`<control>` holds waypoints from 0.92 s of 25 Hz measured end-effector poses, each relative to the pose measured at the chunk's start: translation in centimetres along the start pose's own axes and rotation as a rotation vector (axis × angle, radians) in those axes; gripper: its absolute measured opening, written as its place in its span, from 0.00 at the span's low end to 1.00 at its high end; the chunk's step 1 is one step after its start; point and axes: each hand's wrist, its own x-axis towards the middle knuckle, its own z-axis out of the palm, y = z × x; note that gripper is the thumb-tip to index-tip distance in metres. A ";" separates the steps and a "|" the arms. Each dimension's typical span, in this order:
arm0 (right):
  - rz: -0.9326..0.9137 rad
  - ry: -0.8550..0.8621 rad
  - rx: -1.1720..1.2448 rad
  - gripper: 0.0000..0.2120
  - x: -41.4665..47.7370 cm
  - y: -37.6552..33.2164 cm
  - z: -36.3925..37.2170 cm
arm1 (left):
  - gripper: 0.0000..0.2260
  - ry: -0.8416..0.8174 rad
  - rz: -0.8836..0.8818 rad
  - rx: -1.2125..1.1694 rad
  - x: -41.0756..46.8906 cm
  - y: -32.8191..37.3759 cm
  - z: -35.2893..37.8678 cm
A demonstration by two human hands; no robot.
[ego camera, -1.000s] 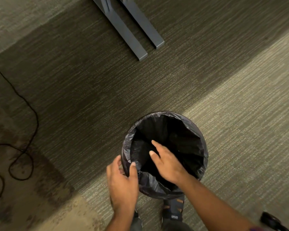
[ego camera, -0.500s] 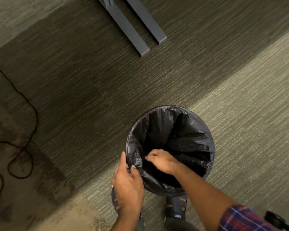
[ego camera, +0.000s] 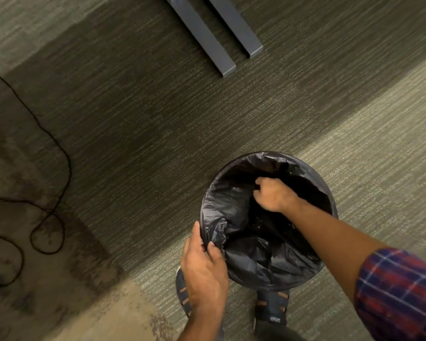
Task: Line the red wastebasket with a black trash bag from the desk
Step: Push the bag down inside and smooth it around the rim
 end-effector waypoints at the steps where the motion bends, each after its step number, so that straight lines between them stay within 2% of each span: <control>1: -0.092 0.136 -0.133 0.18 -1.3 -0.3 1.3 | 0.28 0.006 -0.003 0.003 -0.1 0.2 0.0; 3: -0.191 0.259 -0.328 0.15 -3.0 -1.0 4.0 | 0.28 0.023 -0.001 0.021 -0.1 0.6 -0.1; 4: -0.184 0.195 -0.308 0.17 -3.4 -1.5 4.9 | 0.28 0.027 0.001 0.026 0.0 0.6 -0.1; 6: -0.081 -0.103 -0.176 0.26 -3.5 -1.7 6.5 | 0.28 0.023 0.005 0.033 0.0 0.6 0.0; 7: -0.064 -0.237 -0.199 0.32 -3.4 -1.7 7.1 | 0.28 0.022 0.011 0.035 -0.1 0.5 0.1; 8: -0.065 -0.320 -0.257 0.36 -3.3 -1.7 7.6 | 0.28 0.022 0.018 0.039 -0.1 0.4 0.0; 10: -0.079 -0.370 -0.283 0.37 -3.5 -1.6 7.8 | 0.28 0.023 0.023 0.040 -0.1 0.2 0.0; 12: -0.102 -0.255 -0.218 0.30 -4.1 -0.9 7.0 | 0.28 0.021 0.026 0.029 -0.1 0.1 0.0; 14: -0.145 -0.039 -0.190 0.18 -4.6 0.1 5.4 | 0.28 0.015 0.023 0.032 -0.2 0.2 -0.1; 16: -0.193 0.019 -0.249 0.13 -5.1 1.2 4.6 | 0.28 0.012 0.023 0.042 -0.2 0.4 -0.1; 17: -0.201 -0.041 -0.301 0.17 -5.4 1.6 4.7 | 0.28 0.013 0.025 0.039 -0.1 0.5 -0.1; 20: -0.150 -0.321 -0.480 0.38 -6.0 2.6 6.7 | 0.28 0.017 0.041 0.040 0.2 0.5 0.0; 23: -0.108 -0.400 -0.479 0.40 -6.6 3.0 8.1 | 0.27 0.029 0.047 0.049 0.1 0.4 -0.1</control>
